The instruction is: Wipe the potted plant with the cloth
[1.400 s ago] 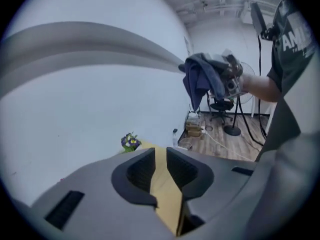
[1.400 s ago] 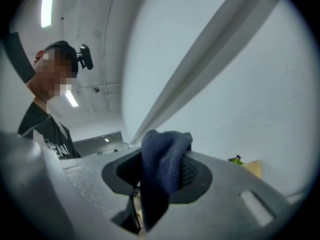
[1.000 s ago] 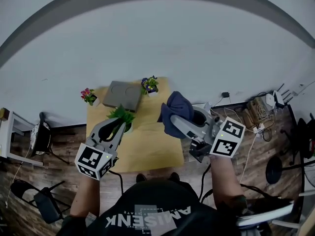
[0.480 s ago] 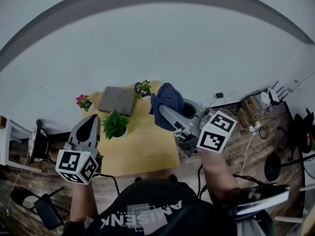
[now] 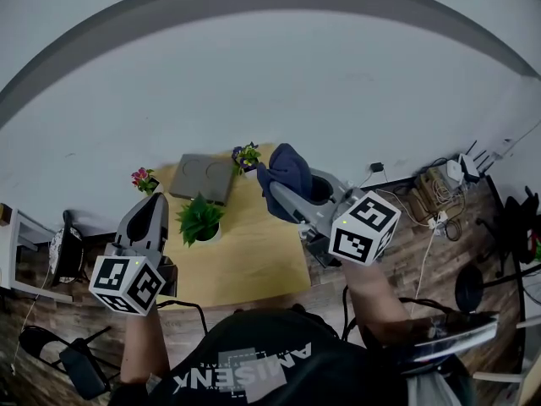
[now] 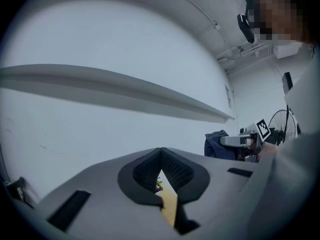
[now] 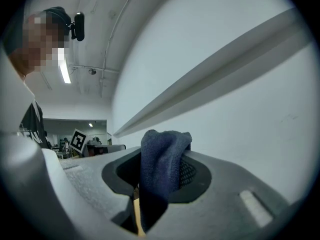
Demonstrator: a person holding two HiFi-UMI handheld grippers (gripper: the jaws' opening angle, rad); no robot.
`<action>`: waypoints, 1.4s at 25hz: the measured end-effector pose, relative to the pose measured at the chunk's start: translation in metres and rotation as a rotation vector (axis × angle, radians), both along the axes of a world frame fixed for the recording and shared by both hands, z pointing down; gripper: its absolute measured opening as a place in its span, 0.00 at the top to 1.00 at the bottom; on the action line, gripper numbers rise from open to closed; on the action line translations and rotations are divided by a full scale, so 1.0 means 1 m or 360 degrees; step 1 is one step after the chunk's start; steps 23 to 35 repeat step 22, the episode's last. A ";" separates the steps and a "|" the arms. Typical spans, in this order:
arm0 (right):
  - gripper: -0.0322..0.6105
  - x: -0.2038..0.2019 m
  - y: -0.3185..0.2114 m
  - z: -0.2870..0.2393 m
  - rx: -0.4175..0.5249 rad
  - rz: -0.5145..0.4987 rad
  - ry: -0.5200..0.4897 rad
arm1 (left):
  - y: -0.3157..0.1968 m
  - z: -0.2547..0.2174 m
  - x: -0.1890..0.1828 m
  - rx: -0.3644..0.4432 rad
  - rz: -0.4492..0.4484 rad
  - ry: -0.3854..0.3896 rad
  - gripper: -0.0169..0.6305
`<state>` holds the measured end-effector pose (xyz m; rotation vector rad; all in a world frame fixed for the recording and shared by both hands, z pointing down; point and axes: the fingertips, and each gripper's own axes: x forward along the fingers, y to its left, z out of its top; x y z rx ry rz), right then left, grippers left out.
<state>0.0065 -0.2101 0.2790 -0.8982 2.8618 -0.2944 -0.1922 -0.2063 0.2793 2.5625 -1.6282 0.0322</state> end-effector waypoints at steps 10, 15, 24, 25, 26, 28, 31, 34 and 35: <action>0.75 0.001 -0.005 0.005 -0.0018 0.0046 0.0031 | -0.009 0.001 0.006 0.0007 0.0014 0.0026 0.97; 0.75 0.002 -0.006 0.008 -0.0007 0.0042 0.0059 | -0.008 0.000 0.005 0.0016 0.0002 0.0034 0.97; 0.75 0.004 -0.004 0.009 -0.0008 0.0033 0.0057 | -0.003 0.003 0.012 -0.0024 0.0060 0.0136 0.97; 0.75 0.004 -0.004 0.009 -0.0008 0.0033 0.0057 | -0.003 0.003 0.012 -0.0024 0.0060 0.0136 0.97; 0.75 0.004 -0.004 0.009 -0.0008 0.0033 0.0057 | -0.003 0.003 0.012 -0.0024 0.0060 0.0136 0.97; 0.75 0.004 -0.004 0.009 -0.0008 0.0033 0.0057 | -0.003 0.003 0.012 -0.0024 0.0060 0.0136 0.97; 0.75 0.004 -0.004 0.009 -0.0008 0.0033 0.0057 | -0.003 0.003 0.012 -0.0024 0.0060 0.0136 0.97; 0.75 0.004 -0.004 0.009 -0.0008 0.0033 0.0057 | -0.003 0.003 0.012 -0.0024 0.0060 0.0136 0.97; 0.75 0.004 -0.004 0.009 -0.0008 0.0033 0.0057 | -0.003 0.003 0.012 -0.0024 0.0060 0.0136 0.97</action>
